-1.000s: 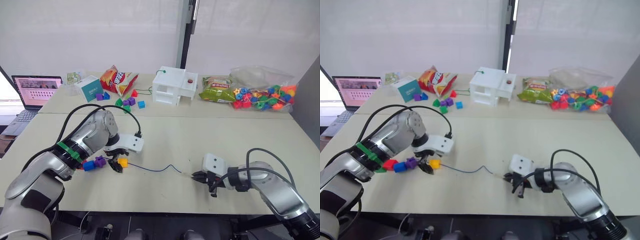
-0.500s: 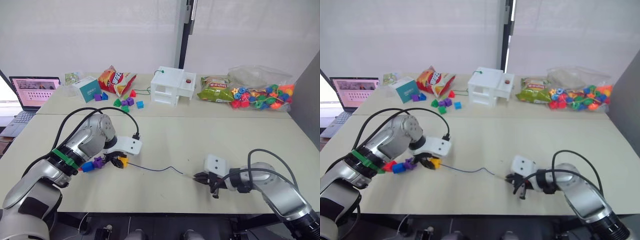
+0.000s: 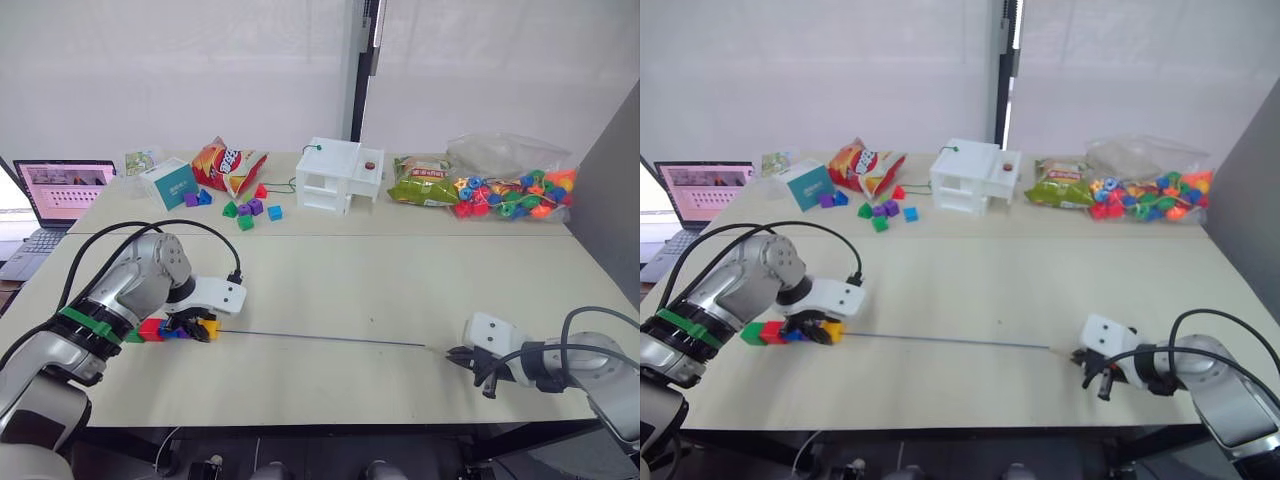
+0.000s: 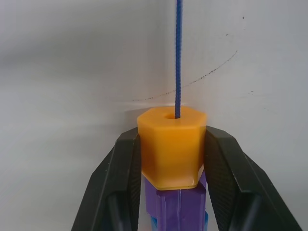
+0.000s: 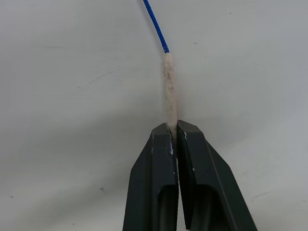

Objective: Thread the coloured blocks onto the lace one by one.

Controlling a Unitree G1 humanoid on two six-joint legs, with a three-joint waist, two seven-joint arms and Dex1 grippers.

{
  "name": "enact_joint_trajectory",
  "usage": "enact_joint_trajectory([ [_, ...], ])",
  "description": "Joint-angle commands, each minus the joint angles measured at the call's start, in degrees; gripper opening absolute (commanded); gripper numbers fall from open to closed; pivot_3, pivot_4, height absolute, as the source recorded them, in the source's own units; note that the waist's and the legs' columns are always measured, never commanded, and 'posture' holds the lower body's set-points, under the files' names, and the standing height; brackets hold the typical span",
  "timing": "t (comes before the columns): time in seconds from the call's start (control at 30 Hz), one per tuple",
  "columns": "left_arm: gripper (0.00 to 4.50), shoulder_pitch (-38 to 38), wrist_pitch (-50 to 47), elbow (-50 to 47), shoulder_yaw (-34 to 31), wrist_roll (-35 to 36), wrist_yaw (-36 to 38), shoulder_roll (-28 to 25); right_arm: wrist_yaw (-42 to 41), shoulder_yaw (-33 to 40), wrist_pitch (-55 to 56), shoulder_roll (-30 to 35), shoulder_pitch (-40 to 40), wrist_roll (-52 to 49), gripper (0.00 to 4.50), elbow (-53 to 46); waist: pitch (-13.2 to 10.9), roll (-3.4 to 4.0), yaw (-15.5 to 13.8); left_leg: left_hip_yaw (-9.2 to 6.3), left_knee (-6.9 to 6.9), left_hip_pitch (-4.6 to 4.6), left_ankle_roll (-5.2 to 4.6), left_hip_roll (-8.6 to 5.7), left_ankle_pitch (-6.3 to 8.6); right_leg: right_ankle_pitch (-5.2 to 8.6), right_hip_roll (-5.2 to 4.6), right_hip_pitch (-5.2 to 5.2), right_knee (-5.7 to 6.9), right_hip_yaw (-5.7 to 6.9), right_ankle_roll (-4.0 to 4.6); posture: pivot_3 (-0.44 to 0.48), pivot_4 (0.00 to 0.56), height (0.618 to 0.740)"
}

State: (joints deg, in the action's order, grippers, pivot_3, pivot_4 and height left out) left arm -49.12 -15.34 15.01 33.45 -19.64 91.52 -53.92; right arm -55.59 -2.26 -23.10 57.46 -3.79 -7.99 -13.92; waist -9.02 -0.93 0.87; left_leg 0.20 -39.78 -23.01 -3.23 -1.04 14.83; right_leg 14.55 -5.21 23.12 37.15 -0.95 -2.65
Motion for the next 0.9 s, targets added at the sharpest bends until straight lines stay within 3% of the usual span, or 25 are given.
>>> enact_joint_trajectory([
  [0.03,1.3,2.1,-1.29,0.15,0.31,-2.0,0.97,-0.87,0.66,-0.99,-0.75,-0.54,-0.62,1.55,0.0,0.47,0.0,0.0,0.02,0.0,0.0,0.0,0.0,0.0,0.0,0.0,0.0,0.0,0.01,0.0,0.0,0.0,0.15,0.74],
  [0.37,1.3,4.45,-5.17,-3.33,-1.55,-1.93,0.83,0.77,4.19,-5.29,-7.19,-4.82,-4.11,5.3,0.0,2.88,0.19,-0.18,0.19,0.0,0.02,0.18,0.0,0.03,0.0,0.0,0.03,-0.14,0.0,-0.02,0.0,0.0,0.15,0.74],
  [0.53,1.3,6.32,-4.47,-4.42,-4.09,-0.96,-1.13,1.21,5.15,-5.09,-7.82,-5.69,-4.38,6.28,1.59,2.91,0.34,-0.34,0.08,-0.01,0.04,0.4,-0.02,0.02,0.02,0.0,0.0,-0.39,-0.04,-0.01,0.0,0.0,0.15,0.74],
  [0.6,2.34,8.01,-5.84,-5.54,-7.04,0.82,-2.33,0.99,5.67,-1.9,-8.23,-5.57,-3.47,4.58,2.29,1.21,0.35,-0.32,-0.07,-0.02,0.09,0.59,-0.04,0.02,0.04,0.01,-0.02,-0.59,-0.08,0.01,0.0,0.0,0.15,0.74],
  [0.8,4.28,12.34,-13.22,-11.76,-18.66,10.65,-2.87,-0.75,5.0,10.39,-10.63,-5.25,1.75,-1.97,4.31,-6.19,0.37,-0.26,-0.93,-0.06,0.08,0.31,-0.13,-0.03,0.12,0.06,-0.16,-0.41,-0.11,0.06,-0.06,0.0,0.15,0.74],
  [0.83,4.48,13.46,-14.2,-13.11,-22.3,13.75,-3.38,-0.92,5.01,13.6,-11.0,-5.94,2.85,-3.89,4.48,-7.63,0.37,-0.26,-1.0,-0.07,0.0,-0.01,-0.13,-0.05,0.12,0.05,-0.18,-0.07,-0.04,0.07,-0.07,0.0,0.15,0.74],
  [0.9,4.48,16.16,-15.6,-15.66,-28.81,19.26,-3.92,-1.7,5.1,18.73,-12.12,-7.21,4.55,-7.63,4.48,-9.88,0.36,-0.26,-1.07,-0.08,-0.1,-0.44,-0.12,-0.05,0.11,0.01,-0.19,0.31,0.03,0.07,-0.1,0.0,0.15,0.74],
])
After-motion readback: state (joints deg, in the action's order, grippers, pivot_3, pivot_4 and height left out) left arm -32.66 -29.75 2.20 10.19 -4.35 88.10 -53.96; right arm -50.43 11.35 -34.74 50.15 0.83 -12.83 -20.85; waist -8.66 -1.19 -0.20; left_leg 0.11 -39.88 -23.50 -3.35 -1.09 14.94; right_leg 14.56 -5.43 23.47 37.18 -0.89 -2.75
